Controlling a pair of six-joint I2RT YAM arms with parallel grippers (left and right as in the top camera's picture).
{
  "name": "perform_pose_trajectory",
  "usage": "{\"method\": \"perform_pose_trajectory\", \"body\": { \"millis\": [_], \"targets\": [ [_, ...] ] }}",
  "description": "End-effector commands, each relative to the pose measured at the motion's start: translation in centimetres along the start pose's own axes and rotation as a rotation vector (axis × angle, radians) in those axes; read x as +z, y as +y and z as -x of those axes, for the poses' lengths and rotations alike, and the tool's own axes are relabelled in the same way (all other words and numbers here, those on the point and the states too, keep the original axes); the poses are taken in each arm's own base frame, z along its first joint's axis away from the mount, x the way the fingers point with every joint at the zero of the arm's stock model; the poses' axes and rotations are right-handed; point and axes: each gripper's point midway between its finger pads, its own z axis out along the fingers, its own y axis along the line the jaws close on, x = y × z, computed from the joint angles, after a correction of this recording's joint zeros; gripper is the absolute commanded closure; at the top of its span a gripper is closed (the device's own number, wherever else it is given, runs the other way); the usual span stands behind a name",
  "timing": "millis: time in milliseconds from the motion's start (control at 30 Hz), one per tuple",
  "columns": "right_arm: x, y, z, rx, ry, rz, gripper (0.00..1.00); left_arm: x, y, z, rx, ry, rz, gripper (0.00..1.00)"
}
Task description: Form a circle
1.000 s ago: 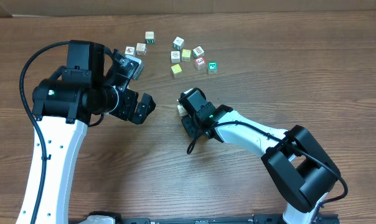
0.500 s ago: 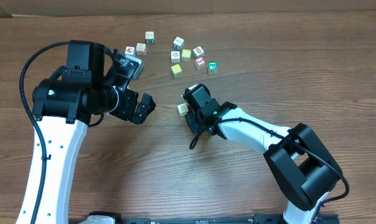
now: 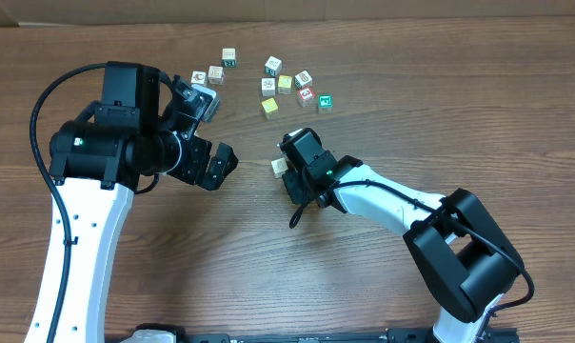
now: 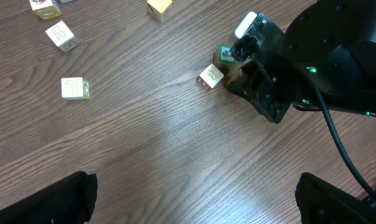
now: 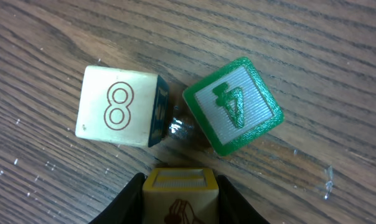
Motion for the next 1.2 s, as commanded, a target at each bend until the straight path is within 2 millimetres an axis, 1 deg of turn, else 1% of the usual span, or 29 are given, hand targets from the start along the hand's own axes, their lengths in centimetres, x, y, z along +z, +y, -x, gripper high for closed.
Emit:
{"method": "perform_pose_trajectory", "body": {
  "millis": [0,467,533,567,600,700,767,833,900,1033,1133,1167],
  "targets": [
    [0.3,-0.4,-0.3,0.054,0.010,-0.002,0.71,0.2,-0.3,0.0,0.020,0.003,-0.020,0.00],
    [0.4,-0.3,0.0,0.085,-0.005,0.003,0.72,0.2,-0.3,0.0,0.020,0.003,-0.020,0.00],
    [0.5,-0.3,0.0,0.085,-0.002,0.002,0.71,0.2,-0.3,0.0,0.020,0.003,-0.020,0.01],
    [0.6,-0.3,-0.1,0.085,0.000,0.001,0.67,0.2,-0.3,0.0,0.020,0.003,-0.020,0.00],
    [0.6,-0.3,-0.1,0.085,0.001,0.001,0.62,0.2,-0.3,0.0,0.020,0.003,-0.020,0.00],
    [0.6,-0.3,-0.2,0.084,0.006,0.000,0.52,0.2,-0.3,0.0,0.020,0.003,-0.020,0.00],
    [0.5,-0.4,-0.4,0.084,0.015,-0.003,0.49,0.2,-0.3,0.0,0.020,0.003,-0.020,0.01],
    [0.4,-0.4,-0.5,0.083,0.028,-0.007,0.49,0.2,-0.3,0.0,0.020,0.003,-0.020,0.00],
    [0.0,-0.4,-0.4,0.082,0.035,-0.009,0.45,0.2,-0.3,0.0,0.020,0.003,-0.020,0.00],
    [-1.2,-0.3,0.4,0.083,0.028,-0.006,0.40,0.2,-0.3,0.0,0.020,0.003,-0.020,0.00],
    [-2.6,-0.2,1.1,0.083,0.020,-0.005,0.31,0.2,-0.3,0.0,0.020,0.003,-0.020,0.01],
    [-3.3,-0.2,1.3,0.083,0.018,-0.004,0.30,0.2,-0.3,0.0,0.020,0.003,-0.020,0.01]
  ]
}}
